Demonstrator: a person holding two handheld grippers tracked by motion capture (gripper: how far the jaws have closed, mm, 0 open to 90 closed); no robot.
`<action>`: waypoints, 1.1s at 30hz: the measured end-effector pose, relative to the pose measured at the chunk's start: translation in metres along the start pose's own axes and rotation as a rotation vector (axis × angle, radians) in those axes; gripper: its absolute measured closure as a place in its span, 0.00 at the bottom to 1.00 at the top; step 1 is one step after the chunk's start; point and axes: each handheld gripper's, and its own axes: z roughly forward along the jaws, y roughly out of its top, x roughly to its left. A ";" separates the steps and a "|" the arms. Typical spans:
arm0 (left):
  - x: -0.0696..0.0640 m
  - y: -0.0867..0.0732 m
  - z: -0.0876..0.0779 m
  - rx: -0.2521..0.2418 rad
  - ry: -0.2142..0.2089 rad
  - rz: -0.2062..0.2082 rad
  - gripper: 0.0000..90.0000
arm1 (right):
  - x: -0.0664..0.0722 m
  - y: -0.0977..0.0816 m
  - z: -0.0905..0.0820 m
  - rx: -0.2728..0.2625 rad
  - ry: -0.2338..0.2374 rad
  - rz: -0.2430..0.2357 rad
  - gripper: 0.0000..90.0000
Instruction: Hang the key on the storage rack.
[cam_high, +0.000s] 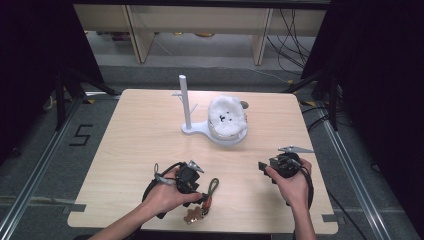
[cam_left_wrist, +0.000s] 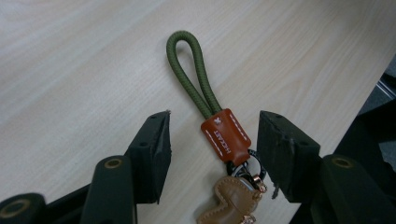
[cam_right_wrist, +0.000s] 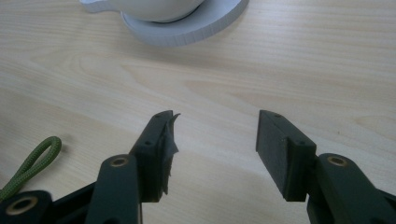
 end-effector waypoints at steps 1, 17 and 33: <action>-0.001 0.001 0.001 0.015 0.007 -0.008 0.49 | 0.001 0.000 0.000 0.009 -0.010 0.000 0.53; -0.015 0.012 0.019 0.159 0.060 0.015 0.50 | 0.003 0.000 0.001 0.039 0.027 -0.006 0.51; -0.020 0.014 0.034 0.205 0.099 0.043 0.47 | 0.007 -0.001 0.002 0.072 0.032 0.010 0.50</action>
